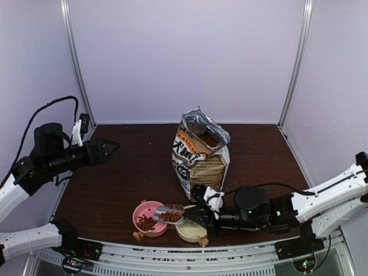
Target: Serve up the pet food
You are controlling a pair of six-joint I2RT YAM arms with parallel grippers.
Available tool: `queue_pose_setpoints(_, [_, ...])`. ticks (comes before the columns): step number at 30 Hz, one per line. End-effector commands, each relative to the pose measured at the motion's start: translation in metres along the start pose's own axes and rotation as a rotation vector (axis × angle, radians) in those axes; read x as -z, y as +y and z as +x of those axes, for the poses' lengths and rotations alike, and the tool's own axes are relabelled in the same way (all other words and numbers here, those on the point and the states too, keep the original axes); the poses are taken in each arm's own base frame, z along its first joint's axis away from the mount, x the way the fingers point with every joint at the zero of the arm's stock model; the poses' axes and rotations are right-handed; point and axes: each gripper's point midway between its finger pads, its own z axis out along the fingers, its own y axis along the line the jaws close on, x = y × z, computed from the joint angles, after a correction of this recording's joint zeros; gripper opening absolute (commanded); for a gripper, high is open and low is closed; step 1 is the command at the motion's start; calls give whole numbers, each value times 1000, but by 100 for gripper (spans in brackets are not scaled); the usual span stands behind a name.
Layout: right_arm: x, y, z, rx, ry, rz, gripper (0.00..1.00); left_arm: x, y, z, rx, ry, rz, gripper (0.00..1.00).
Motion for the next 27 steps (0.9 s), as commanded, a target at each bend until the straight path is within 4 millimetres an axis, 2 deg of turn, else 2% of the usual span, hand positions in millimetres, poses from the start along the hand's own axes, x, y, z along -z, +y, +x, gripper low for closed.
queue_pose_setpoints(1, [-8, 4, -11, -20, -21, -2, 0, -2, 1, -4, 7, -22, -1, 98])
queue_pose_setpoints(8, [-18, 5, -3, -29, 26, -2, 0, -2, 2, -3, 4, -20, -1, 98])
queue_pose_setpoints(19, [-24, -4, 9, -32, 89, 25, 0, -1, 3, 0, 1, -18, 2, 98])
queue_pose_setpoints(27, [-25, -10, 9, -25, 109, 43, 0, -1, 2, 1, -2, -16, 4, 98])
